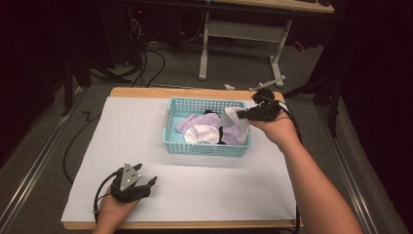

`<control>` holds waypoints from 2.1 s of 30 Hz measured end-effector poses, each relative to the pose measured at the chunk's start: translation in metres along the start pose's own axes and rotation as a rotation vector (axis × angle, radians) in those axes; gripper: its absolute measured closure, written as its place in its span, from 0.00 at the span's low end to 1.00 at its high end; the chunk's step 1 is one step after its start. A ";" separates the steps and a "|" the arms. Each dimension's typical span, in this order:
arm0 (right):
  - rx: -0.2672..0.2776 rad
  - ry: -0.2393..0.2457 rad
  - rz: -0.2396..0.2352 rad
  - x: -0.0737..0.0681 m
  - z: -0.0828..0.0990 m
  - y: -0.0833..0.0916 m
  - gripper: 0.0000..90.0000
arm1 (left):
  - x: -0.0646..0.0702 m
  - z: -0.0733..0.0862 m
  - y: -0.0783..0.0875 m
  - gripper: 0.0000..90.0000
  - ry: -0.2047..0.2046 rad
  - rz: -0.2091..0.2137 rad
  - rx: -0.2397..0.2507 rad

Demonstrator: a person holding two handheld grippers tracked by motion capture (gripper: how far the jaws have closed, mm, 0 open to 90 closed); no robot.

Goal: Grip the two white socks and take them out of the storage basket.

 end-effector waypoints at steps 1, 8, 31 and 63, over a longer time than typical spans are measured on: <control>0.000 0.000 0.000 0.000 0.000 0.000 0.95 | 0.000 0.000 0.000 0.34 0.000 0.000 0.000; 0.023 -0.002 -0.019 -0.004 0.007 0.016 0.95 | 0.000 0.000 0.000 0.34 -0.001 -0.001 -0.002; 0.115 0.066 -0.101 -0.048 0.055 0.083 0.95 | 0.000 0.000 0.000 0.34 -0.005 -0.007 -0.002; -0.056 0.075 -0.150 -0.093 0.150 -0.032 0.90 | 0.000 0.000 0.001 0.34 -0.003 -0.014 0.008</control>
Point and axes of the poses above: each handheld gripper's, and its own axes: y roughly backward along the jaws, z roughly out of its underside, x roughly to its right, the point moved 5 cm from there along -y, roughly forward along the jaws, and after that the axes turned 11 degrees about z, right-handed, at the moved point
